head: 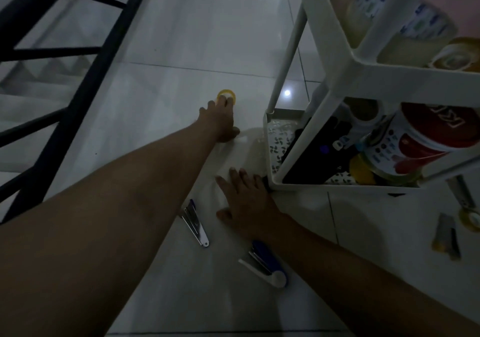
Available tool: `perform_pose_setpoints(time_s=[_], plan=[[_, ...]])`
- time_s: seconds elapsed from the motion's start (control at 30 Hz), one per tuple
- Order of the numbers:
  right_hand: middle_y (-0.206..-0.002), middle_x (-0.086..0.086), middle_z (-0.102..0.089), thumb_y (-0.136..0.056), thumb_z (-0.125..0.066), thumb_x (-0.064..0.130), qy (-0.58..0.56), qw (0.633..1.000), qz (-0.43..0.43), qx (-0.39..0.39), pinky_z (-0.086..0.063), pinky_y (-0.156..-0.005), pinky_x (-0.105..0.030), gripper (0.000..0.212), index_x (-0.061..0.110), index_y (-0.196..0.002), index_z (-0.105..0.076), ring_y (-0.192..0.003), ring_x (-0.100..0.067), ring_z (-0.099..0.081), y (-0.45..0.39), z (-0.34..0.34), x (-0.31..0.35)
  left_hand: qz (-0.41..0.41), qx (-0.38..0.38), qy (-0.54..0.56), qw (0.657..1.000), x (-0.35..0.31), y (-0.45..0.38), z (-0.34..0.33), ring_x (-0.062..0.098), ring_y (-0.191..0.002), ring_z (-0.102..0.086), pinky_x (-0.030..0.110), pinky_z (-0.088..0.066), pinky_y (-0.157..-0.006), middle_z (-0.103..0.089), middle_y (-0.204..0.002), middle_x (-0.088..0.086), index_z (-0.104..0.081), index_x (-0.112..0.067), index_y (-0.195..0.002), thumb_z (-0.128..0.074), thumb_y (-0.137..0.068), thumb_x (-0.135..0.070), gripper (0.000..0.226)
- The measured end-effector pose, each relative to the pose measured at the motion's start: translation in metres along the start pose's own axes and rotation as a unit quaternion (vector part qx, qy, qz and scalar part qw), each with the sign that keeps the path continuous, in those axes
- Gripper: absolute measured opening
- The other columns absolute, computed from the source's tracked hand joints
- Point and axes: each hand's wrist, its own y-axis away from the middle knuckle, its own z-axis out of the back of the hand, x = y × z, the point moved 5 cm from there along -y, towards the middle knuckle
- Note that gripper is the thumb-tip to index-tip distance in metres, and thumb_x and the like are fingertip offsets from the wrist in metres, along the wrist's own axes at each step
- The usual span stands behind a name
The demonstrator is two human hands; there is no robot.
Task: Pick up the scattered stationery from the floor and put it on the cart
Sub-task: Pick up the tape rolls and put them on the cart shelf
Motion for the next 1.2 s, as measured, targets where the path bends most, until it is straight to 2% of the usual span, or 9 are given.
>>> perform_pose_setpoints(time_s=[0.13,0.3,0.43,0.53,0.67,0.83,0.93,1.07,1.2], plan=[[-0.161,-0.013,0.008,-0.097,-0.044,0.046,-0.043,0.998,-0.008,0.041,-0.010,-0.119,-0.048,0.075,0.024,-0.154,-0.002,-0.148,-0.032,0.005,0.000,0.000,0.001,0.035,0.002,-0.008,0.999,0.007,-0.003,-0.001,0.040,-0.128,-0.032,0.052,-0.031,-0.102,-0.015,-0.151,0.018,-0.025,-0.003,-0.144,-0.052,-0.093,-0.044,0.071],[-0.161,-0.013,0.009,-0.098,-0.044,0.044,-0.044,0.998,0.000,0.045,-0.011,-0.120,-0.045,0.074,0.019,-0.154,-0.003,-0.148,-0.030,0.005,0.005,0.003,0.002,0.052,-0.029,0.010,0.998,0.007,0.018,-0.005,0.040,-0.121,-0.037,0.052,-0.037,-0.099,-0.027,-0.141,0.023,-0.041,0.001,-0.132,-0.051,-0.096,-0.019,0.043],[-0.161,-0.015,-0.001,-0.099,-0.044,0.039,-0.042,0.998,0.024,0.031,-0.017,-0.119,-0.041,0.070,0.013,-0.154,-0.007,-0.148,-0.029,-0.005,0.015,0.008,0.001,0.004,0.005,0.009,1.000,0.005,0.046,-0.008,0.039,-0.121,-0.037,0.050,-0.039,-0.098,-0.025,-0.141,0.023,-0.042,-0.003,-0.130,-0.049,-0.097,-0.025,0.041],[-0.154,-0.014,-0.027,-0.100,-0.044,0.036,-0.071,0.996,0.058,-0.017,-0.039,-0.105,-0.036,0.064,0.012,-0.152,-0.017,-0.135,-0.029,-0.037,0.028,0.020,0.001,-0.087,0.015,0.022,0.996,-0.001,0.078,0.000,0.034,-0.110,-0.046,0.045,-0.043,-0.092,-0.043,-0.129,0.018,-0.050,-0.009,-0.120,-0.048,-0.097,-0.036,0.036],[-0.142,-0.011,-0.039,-0.098,-0.049,0.033,-0.206,0.973,0.065,-0.084,-0.048,-0.092,-0.039,0.062,0.013,-0.149,-0.021,-0.116,-0.028,-0.051,0.054,0.043,-0.008,-0.220,-0.104,0.078,0.967,-0.011,0.132,0.038,0.028,-0.101,-0.053,0.041,-0.048,-0.084,-0.050,-0.124,0.013,-0.058,-0.011,-0.111,-0.060,-0.091,-0.035,0.032],[-0.124,0.013,-0.040,-0.096,-0.049,0.040,-0.356,0.901,0.060,-0.239,-0.035,-0.072,0.000,0.055,0.033,-0.142,-0.019,-0.090,0.000,-0.047,0.096,0.083,-0.022,-0.324,-0.217,0.103,0.915,-0.032,0.194,0.092,0.024,-0.097,-0.056,0.037,-0.049,-0.080,-0.058,-0.114,0.012,-0.060,-0.006,-0.104,-0.068,-0.086,-0.033,0.034],[-0.125,0.007,-0.049,-0.097,-0.046,0.040,-0.440,0.854,0.071,-0.269,-0.049,-0.077,-0.018,0.047,0.045,-0.136,-0.020,-0.096,-0.010,-0.058,0.114,0.113,-0.029,-0.330,-0.269,0.126,0.896,-0.048,0.220,0.118,0.024,-0.102,-0.058,0.039,-0.050,-0.081,-0.061,-0.115,0.011,-0.060,-0.006,-0.099,-0.071,-0.083,-0.036,0.035],[-0.103,-0.002,-0.065,-0.099,-0.046,0.032,-0.418,0.842,0.136,-0.311,-0.053,-0.058,-0.024,0.037,0.027,-0.135,-0.035,-0.070,-0.010,-0.065,0.140,0.149,-0.036,-0.346,-0.308,0.177,0.869,-0.081,0.237,0.151,0.026,-0.097,-0.060,0.041,-0.050,-0.080,-0.063,-0.110,0.013,-0.061,0.000,-0.097,-0.076,-0.080,-0.029,0.036],[-0.088,-0.010,-0.066,-0.099,-0.050,0.014,-0.385,0.823,0.156,-0.388,-0.053,-0.058,-0.041,0.029,0.019,-0.127,-0.043,-0.068,-0.019,-0.064,0.166,0.177,-0.050,-0.361,-0.340,0.191,0.847,-0.111,0.242,0.172,0.026,-0.103,-0.058,0.036,-0.048,-0.086,-0.061,-0.113,0.016,-0.059,0.002,-0.104,-0.077,-0.078,-0.028,0.043]])
